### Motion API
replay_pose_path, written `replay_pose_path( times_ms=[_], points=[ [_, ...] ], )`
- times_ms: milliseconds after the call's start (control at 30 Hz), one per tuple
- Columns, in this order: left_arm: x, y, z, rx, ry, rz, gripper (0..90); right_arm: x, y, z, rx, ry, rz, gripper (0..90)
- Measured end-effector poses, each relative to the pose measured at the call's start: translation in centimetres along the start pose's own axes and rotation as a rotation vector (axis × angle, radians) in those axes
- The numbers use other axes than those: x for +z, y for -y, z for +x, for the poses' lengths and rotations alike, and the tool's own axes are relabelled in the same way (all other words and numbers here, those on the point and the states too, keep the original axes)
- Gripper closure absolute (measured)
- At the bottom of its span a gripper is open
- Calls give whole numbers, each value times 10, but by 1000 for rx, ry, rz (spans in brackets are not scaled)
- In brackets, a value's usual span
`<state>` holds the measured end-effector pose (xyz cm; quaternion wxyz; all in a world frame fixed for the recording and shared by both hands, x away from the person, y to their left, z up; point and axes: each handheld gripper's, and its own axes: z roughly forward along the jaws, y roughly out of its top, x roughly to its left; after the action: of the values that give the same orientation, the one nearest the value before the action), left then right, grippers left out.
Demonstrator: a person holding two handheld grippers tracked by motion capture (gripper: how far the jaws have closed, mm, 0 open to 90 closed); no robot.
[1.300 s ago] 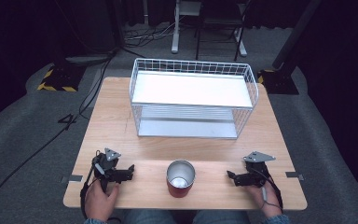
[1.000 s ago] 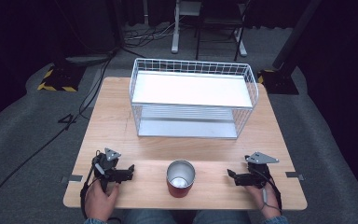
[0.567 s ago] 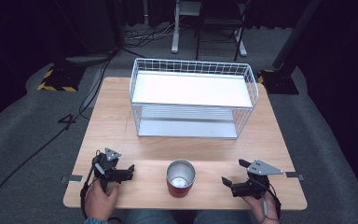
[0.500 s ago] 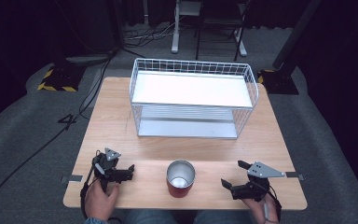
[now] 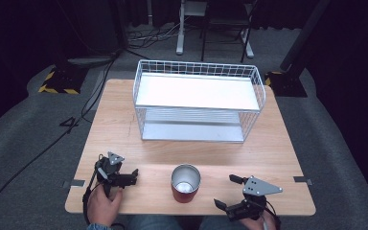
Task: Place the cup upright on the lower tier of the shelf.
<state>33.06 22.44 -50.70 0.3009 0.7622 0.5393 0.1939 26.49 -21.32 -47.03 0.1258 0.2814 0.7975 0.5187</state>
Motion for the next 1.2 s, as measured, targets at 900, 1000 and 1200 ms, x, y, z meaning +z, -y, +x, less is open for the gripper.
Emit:
replay_pose_path(
  times_ms=[900,1000,1200],
  points=[
    [0,0,0,0,2,-1,2,71,-4,39,-22,-114,31,0],
    [0,0,0,2,2,-1,2,78,-5,42,-33,-105,48,0],
    [0,0,0,0,2,-2,2,88,-7,43,-26,-87,63,1]
  ],
)
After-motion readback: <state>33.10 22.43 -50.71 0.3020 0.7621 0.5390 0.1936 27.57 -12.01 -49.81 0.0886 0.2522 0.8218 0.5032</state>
